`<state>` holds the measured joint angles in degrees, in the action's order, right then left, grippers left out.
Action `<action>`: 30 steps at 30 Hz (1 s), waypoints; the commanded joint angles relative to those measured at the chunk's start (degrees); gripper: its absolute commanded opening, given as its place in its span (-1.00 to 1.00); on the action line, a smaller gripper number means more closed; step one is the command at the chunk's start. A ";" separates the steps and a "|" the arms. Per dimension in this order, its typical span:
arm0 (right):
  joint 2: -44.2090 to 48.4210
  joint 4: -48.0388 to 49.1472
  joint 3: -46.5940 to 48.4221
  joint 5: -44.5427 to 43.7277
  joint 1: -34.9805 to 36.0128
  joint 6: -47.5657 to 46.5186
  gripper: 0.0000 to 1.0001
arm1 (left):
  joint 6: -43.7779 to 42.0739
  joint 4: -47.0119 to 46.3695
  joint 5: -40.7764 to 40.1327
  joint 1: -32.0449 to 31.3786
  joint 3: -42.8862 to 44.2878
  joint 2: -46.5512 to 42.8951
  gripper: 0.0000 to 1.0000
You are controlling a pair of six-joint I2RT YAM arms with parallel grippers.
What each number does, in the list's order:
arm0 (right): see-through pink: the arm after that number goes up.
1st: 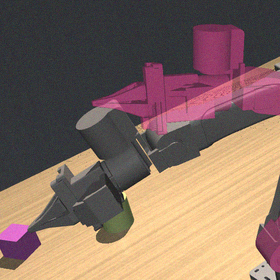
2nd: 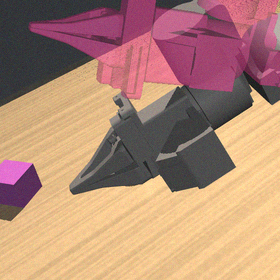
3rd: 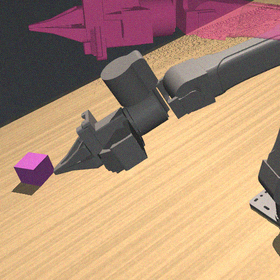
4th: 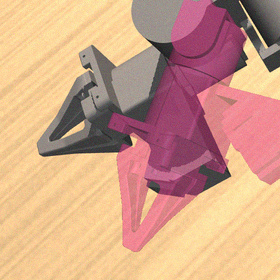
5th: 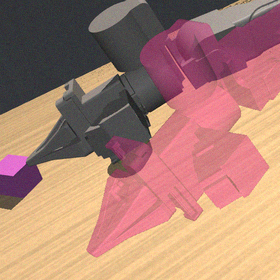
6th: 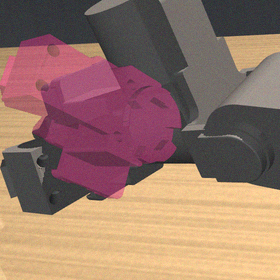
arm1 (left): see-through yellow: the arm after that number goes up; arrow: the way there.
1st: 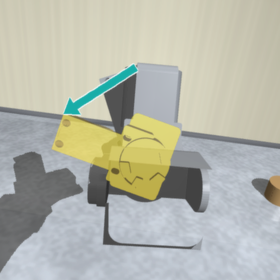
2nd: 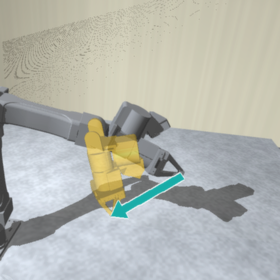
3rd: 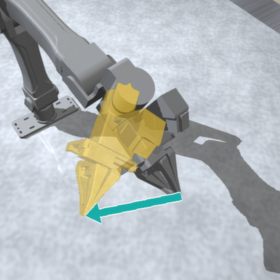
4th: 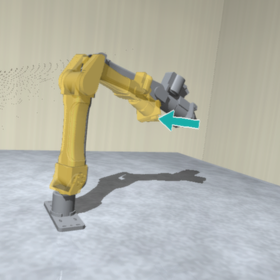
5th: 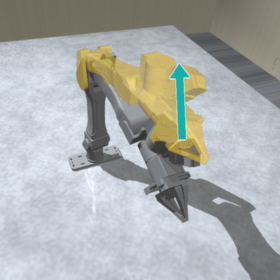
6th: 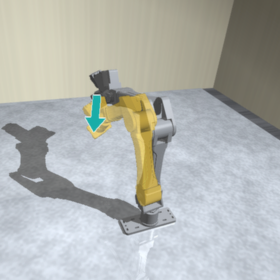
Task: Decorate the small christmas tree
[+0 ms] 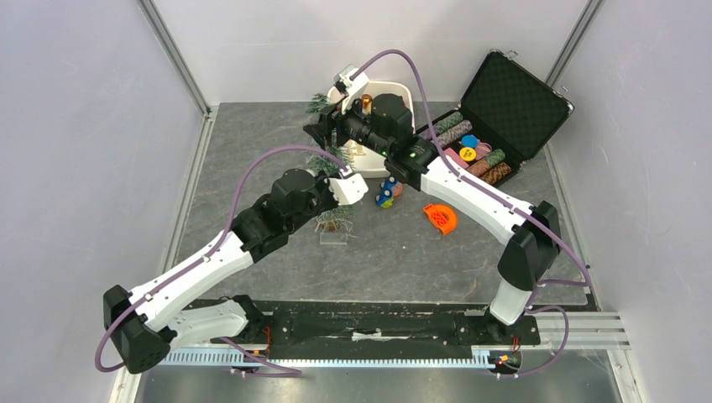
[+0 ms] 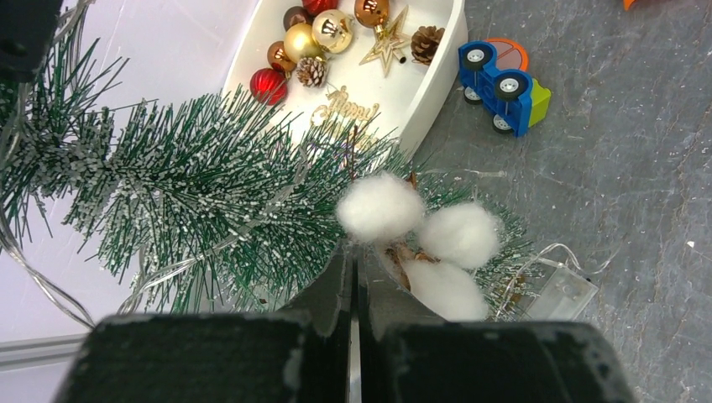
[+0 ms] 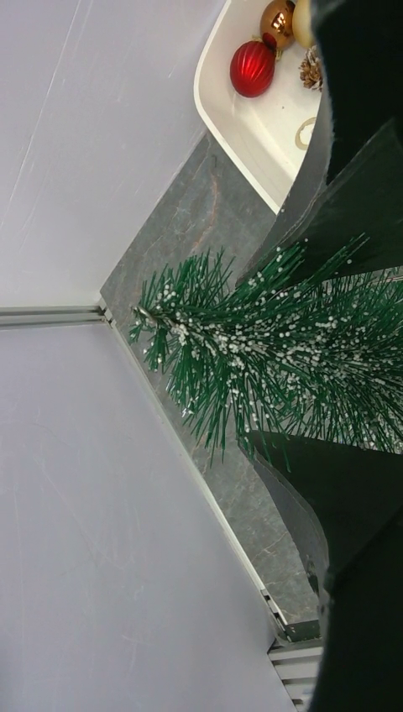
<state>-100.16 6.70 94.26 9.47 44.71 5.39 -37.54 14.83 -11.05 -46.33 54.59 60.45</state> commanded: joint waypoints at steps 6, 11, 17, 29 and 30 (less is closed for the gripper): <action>2.43 0.24 -1.03 1.81 0.11 0.59 0.28 | -2.85 -3.39 -1.00 1.31 0.08 -0.16 -0.95; 2.42 0.40 -1.18 1.86 0.14 0.65 0.28 | -2.07 -2.04 -0.22 1.41 0.52 -0.35 -0.95; 2.60 0.51 -1.29 1.65 0.12 0.46 0.28 | -0.84 0.31 1.24 1.41 1.43 -1.92 -0.52; 2.69 0.95 -1.71 1.38 0.11 0.17 0.28 | 0.77 6.36 4.29 1.41 4.25 -4.22 -0.15; 2.68 0.95 -1.63 1.39 0.12 0.12 0.28 | 1.11 6.94 4.67 1.41 4.82 -4.41 -0.13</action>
<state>-99.81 6.90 92.99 10.48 44.73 5.43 -38.20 19.84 -8.54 -45.32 55.42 58.00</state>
